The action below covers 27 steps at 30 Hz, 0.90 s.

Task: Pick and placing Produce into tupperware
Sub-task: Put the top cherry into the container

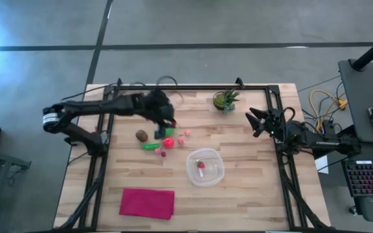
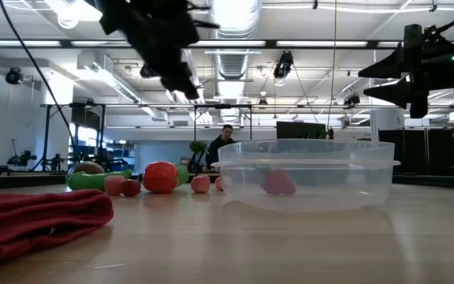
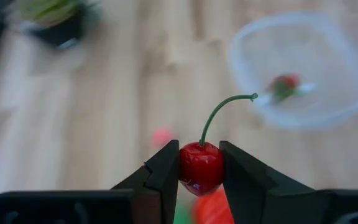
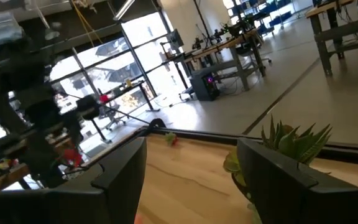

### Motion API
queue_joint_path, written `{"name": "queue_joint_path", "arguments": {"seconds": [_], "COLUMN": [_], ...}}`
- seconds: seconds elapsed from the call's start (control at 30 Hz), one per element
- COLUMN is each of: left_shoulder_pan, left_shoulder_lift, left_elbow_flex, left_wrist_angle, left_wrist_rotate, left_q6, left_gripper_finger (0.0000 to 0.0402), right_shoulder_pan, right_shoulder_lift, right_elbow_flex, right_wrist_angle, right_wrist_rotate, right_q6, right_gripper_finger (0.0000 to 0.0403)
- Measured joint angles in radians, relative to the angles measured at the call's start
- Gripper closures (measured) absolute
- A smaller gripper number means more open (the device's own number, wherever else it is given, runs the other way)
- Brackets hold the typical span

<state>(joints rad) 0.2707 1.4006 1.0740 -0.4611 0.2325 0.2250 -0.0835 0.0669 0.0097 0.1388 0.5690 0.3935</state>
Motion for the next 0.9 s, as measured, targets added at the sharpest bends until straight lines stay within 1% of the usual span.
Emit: {"name": "queue_joint_path", "arguments": {"seconds": [0.17, 0.37, 0.43, 0.5, 0.6, 0.73, 0.9], "left_shoulder_pan": [-0.142, -0.264, -0.286, -0.291, -0.289, -0.293, -0.294], "left_shoulder_lift": [0.105, 0.242, 0.284, 0.313, 0.343, 0.372, 0.417], "left_elbow_flex": [0.027, 0.046, 0.046, 0.046, 0.045, 0.044, 0.043], "left_wrist_angle": [0.138, 0.249, 0.29, 0.338, 0.365, 0.397, 0.444], "left_wrist_rotate": [0.004, 0.015, 0.047, 0.102, 0.126, 0.119, 0.072], "left_q6": [-0.169, -0.246, -0.247, -0.26, -0.32, -0.328, -0.385], "left_gripper_finger": [0.0309, 0.0309, 0.0309, 0.0308, 0.0306, 0.0281, 0.0222], "right_shoulder_pan": [0.0, 0.0, 0.0, 0.0, 0.0, 0.0, 0.0], "right_shoulder_lift": [0.0, 0.0, 0.0, 0.0, 0.0, 0.0, 0.0], "right_elbow_flex": [0.0, 0.0, 0.0, 0.0, 0.0, 0.0, 0.0], "right_wrist_angle": [0.0, 0.0, 0.0, 0.0, 0.001, 0.001, 0.002], "right_wrist_rotate": [-0.056, -0.167, -0.184, -0.187, -0.187, -0.186, -0.187], "right_q6": [0.0, 0.0, 0.0, 0.007, 0.027, 0.083, 0.098], "right_gripper_finger": [0.0161, 0.0161, 0.0161, 0.0161, 0.0161, 0.0161, 0.0161]}}
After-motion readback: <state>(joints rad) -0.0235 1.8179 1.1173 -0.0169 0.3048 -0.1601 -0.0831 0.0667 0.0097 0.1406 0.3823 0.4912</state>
